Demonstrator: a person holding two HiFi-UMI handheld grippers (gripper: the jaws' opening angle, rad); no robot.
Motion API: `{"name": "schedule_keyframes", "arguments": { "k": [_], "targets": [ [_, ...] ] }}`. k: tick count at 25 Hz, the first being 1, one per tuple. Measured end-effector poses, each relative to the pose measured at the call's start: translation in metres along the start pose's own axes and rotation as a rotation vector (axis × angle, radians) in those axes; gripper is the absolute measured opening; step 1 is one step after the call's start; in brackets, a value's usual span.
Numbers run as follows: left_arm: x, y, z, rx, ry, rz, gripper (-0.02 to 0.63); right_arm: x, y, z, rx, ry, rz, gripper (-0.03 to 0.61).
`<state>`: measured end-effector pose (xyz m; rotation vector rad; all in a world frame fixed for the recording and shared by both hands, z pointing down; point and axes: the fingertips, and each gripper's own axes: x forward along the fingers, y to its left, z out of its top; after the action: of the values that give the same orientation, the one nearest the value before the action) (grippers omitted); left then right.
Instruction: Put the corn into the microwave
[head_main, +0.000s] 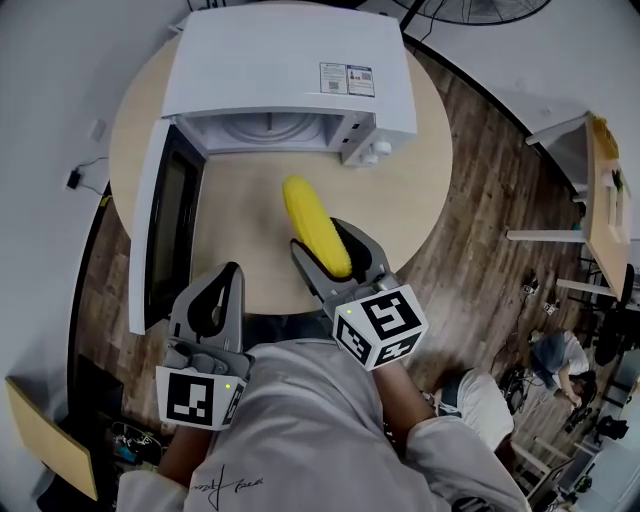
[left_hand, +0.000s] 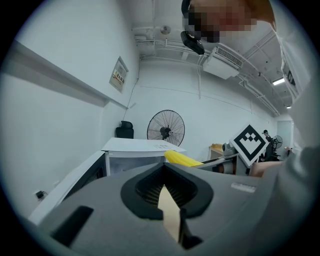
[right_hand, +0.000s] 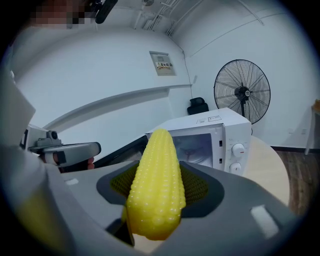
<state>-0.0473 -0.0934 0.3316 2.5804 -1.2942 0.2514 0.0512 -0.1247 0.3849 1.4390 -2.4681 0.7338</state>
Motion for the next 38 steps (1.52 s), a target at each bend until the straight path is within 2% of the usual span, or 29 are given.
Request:
{"name": "schedule_keyframes", "arguments": {
  "k": [24,38],
  "targets": [
    [0.007,-0.004,-0.016,-0.028,0.052,0.068,-0.005,0.060,-0.033,-0.023,-0.016,0.089,0.051,0.265],
    [0.022,-0.001,-0.024,-0.033,0.081,0.077,-0.005,0.102,-0.070,-0.023,-0.035,0.128,0.025,0.265]
  ]
}}
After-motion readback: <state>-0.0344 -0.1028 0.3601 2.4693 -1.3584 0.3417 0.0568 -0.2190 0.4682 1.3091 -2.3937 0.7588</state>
